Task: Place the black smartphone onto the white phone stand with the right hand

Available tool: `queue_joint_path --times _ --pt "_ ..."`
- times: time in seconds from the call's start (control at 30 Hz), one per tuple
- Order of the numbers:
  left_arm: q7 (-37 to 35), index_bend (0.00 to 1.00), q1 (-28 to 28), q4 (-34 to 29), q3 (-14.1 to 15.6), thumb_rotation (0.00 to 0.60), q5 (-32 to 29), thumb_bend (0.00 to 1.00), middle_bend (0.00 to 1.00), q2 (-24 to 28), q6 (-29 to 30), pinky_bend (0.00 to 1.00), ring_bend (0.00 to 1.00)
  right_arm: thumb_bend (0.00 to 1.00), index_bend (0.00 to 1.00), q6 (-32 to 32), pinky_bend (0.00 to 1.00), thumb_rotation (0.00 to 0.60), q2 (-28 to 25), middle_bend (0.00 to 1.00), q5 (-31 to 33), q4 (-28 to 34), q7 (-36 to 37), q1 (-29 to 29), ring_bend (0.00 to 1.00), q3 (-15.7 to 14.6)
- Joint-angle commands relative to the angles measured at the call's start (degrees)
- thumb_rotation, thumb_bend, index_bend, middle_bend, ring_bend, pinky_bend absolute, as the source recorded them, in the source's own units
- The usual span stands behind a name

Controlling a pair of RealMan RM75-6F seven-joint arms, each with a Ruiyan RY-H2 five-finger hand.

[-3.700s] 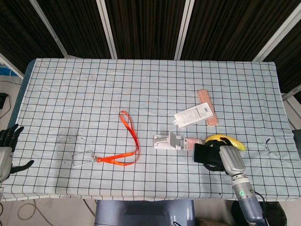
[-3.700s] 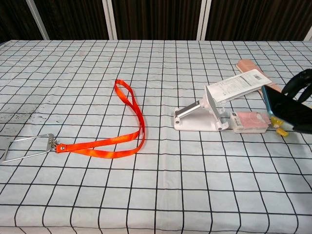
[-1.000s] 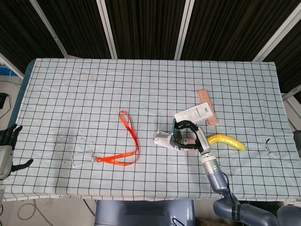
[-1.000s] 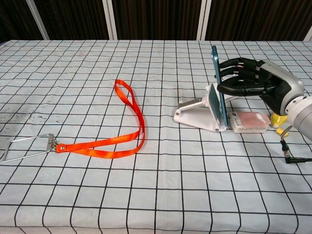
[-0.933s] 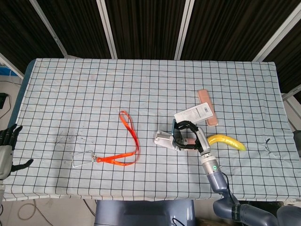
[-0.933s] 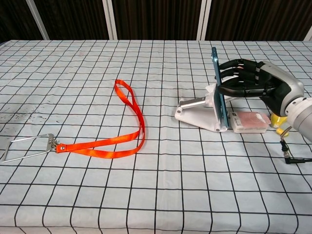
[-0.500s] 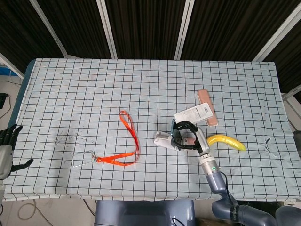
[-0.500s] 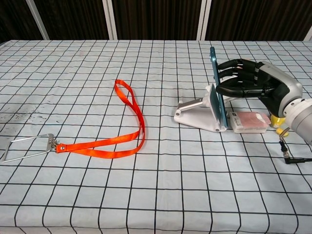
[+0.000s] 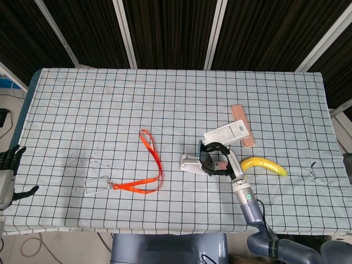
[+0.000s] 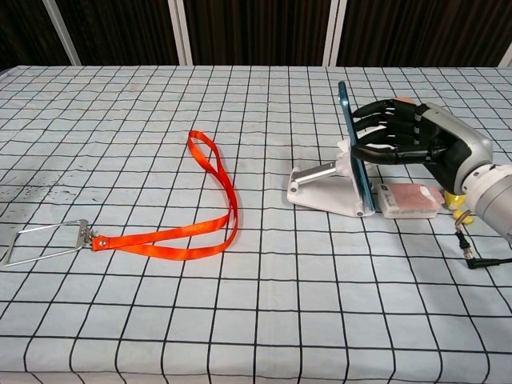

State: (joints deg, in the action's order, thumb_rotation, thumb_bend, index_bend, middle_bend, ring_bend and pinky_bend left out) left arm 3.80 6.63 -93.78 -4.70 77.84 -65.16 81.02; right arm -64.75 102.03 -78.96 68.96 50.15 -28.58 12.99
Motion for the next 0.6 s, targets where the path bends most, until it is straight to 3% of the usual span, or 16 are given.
queue_joint_path --times 0.03,0.2,0.43,0.6 --pt "-0.02 0.00 -0.01 -0.04 0.00 0.600 -0.03 0.00 0.00 0.01 -0.01 0.00 0.00 0.44 0.50 0.04 0.17 0.600 0.12 0.47 0.01 -0.15 -0.10 -0.02 0.44 -0.01" --pt "0.00 0.00 -0.02 -0.03 0.00 0.600 -0.04 0.00 0.00 -0.01 0.03 0.00 0.00 0.41 0.50 0.25 0.17 0.600 0.14 0.47 -0.01 -0.38 -0.23 -0.06 0.44 -0.06" --pt "-0.08 0.00 -0.02 -0.03 -0.04 0.600 -0.08 0.00 0.00 -0.01 0.02 0.00 0.00 0.19 0.46 0.84 0.17 0.600 0.14 0.42 0.16 -0.67 -1.10 -0.03 0.39 -0.41" --pt "-0.20 0.00 -0.03 -0.03 -0.04 0.600 -0.12 0.00 0.00 0.03 -0.01 0.00 0.00 0.11 0.41 1.12 0.17 0.600 0.20 0.39 0.49 -0.50 -1.92 0.06 0.36 -0.46"
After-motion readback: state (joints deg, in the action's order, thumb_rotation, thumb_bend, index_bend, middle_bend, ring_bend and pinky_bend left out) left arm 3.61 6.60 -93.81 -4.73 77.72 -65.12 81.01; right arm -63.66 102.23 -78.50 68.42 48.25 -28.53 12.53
